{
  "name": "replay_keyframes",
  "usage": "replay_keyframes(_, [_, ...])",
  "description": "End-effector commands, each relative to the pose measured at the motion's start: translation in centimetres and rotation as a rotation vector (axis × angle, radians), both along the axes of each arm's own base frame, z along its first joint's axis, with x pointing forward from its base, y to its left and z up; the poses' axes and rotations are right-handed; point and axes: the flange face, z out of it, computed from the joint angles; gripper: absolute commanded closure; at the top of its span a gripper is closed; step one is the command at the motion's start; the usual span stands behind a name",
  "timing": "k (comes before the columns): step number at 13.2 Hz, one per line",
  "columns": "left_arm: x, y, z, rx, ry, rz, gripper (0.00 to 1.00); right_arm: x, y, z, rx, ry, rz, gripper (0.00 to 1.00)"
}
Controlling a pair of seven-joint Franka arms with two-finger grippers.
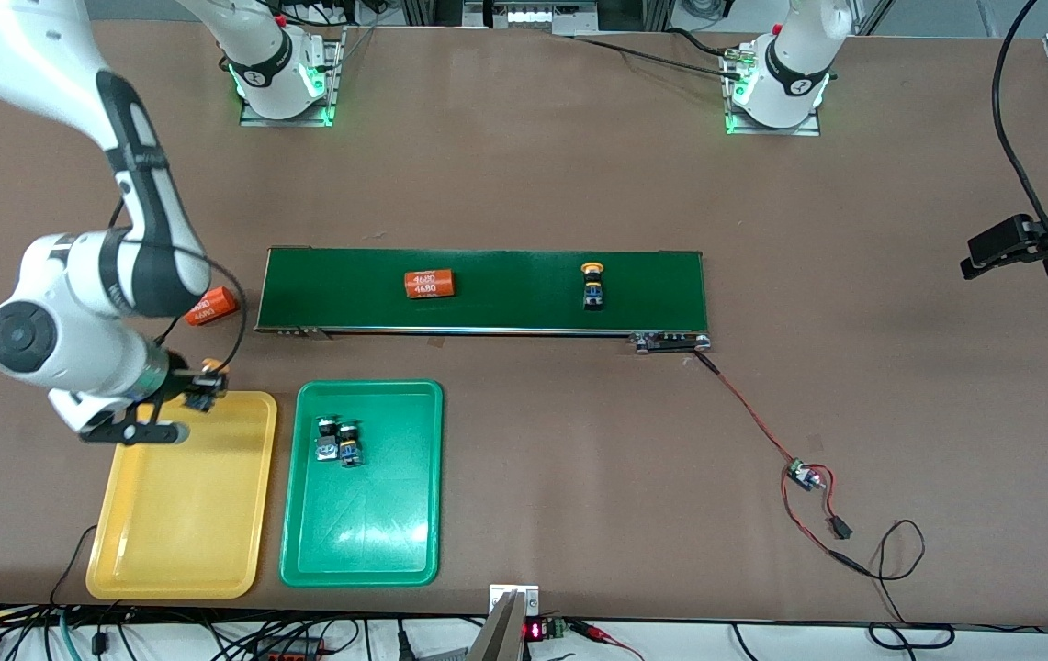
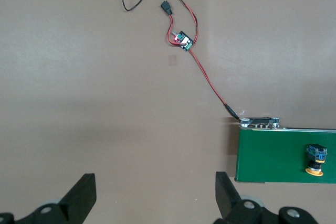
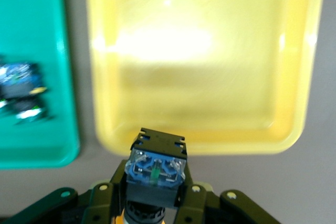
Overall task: Sort buttons by color to trays
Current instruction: 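Lower the button into the yellow tray and open the right gripper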
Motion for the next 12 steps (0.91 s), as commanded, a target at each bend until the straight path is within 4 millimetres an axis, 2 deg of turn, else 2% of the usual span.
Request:
replay_keyframes(1, [-0.2, 0.0, 0.7, 0.001, -0.001, -0.015, 0.0, 3.6, -3.4, -2.8, -0.044, -0.065, 0.07, 0.92])
replay_keyframes(4, [-0.5, -0.1, 1.0, -0.002, 0.001, -0.015, 0.0, 4.9, -5.8, -7.9, -0.089, -0.177, 0.1, 0.92])
replay_keyframes(6, [-0.5, -0.1, 1.0, -0.002, 0.0, -0.015, 0.0, 5.2, -6.1, -10.0, -0.1, -0.214, 0.108, 0.9])
replay_keyframes(7, [-0.5, -0.1, 1.0, -0.003, 0.0, -0.015, 0.0, 5.2, -6.1, -10.0, -0.1, -0.219, 0.109, 0.85])
replay_keyframes(8, [-0.5, 0.0, 1.1, -0.009, -0.003, -0.013, 0.0, 5.1, -6.0, -10.2, -0.1, -0.215, 0.11, 0.75])
replay_keyframes(9, [-0.6, 0.2, 1.0, -0.012, 0.001, -0.008, 0.0, 5.1, -6.0, -10.2, -0.1, -0.216, 0.11, 0.35])
replay_keyframes(10, [-0.6, 0.4, 0.9, -0.013, 0.002, -0.005, 0.0, 4.9, -6.1, -10.7, -0.098, -0.21, 0.113, 0.0])
replay_keyframes(12, [-0.5, 0.7, 0.9, -0.011, -0.002, 0.0, 0.0, 4.8, -5.6, -10.9, -0.095, -0.203, 0.13, 0.0])
